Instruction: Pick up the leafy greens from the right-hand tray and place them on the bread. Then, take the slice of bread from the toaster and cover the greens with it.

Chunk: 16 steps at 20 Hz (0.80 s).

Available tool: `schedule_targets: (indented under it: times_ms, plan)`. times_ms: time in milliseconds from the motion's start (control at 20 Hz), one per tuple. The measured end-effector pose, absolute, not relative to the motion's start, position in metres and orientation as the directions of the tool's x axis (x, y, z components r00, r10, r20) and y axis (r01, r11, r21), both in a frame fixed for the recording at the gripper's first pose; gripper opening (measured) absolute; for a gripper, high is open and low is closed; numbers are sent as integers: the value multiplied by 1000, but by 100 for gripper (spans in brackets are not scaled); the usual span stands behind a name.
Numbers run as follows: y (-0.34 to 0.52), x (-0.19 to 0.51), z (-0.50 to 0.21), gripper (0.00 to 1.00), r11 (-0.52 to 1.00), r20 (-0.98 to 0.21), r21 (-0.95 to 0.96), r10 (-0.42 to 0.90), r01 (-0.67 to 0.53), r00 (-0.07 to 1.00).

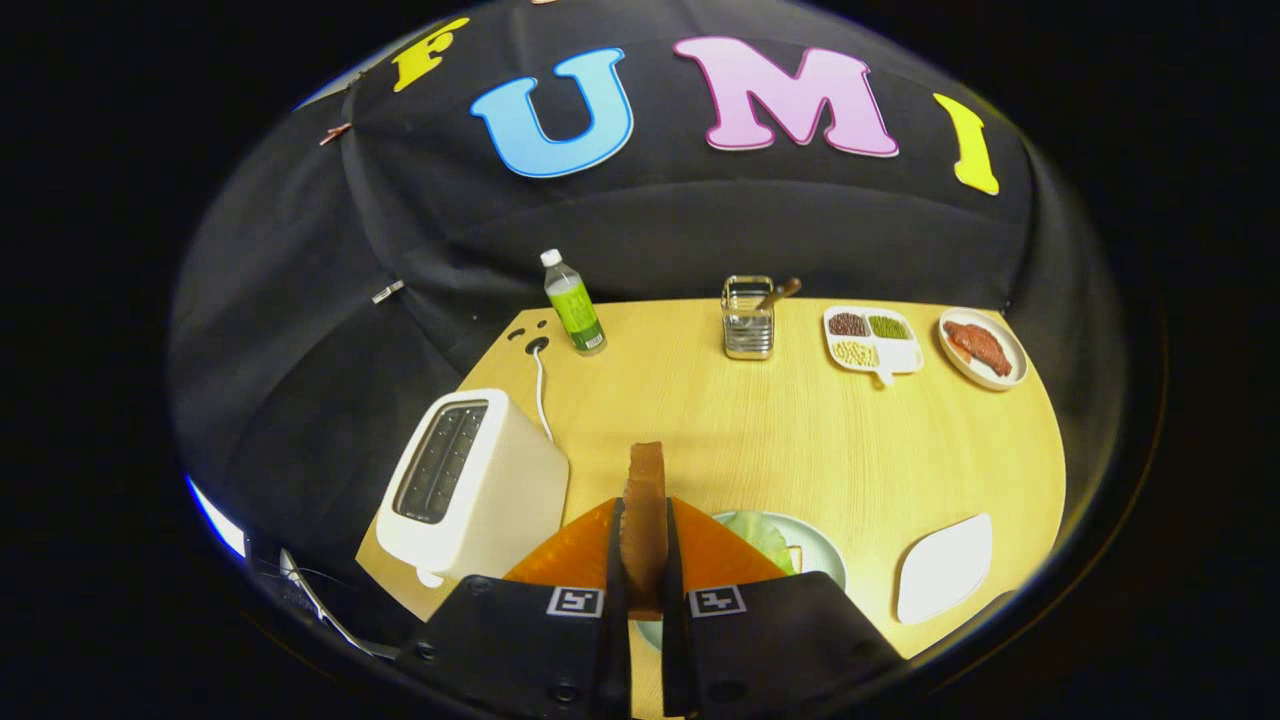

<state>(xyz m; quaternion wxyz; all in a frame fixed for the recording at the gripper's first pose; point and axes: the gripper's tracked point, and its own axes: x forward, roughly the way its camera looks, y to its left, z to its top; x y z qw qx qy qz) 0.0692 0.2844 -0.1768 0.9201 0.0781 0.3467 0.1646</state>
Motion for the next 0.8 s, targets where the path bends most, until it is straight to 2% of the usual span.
schedule_targets:
  times_ms: [250,800]
  plan:
    - [285,60,-218,16,915,-639,329,399,-236,658]
    - [231,65,-270,18,934,-684,325,342,-151,644]
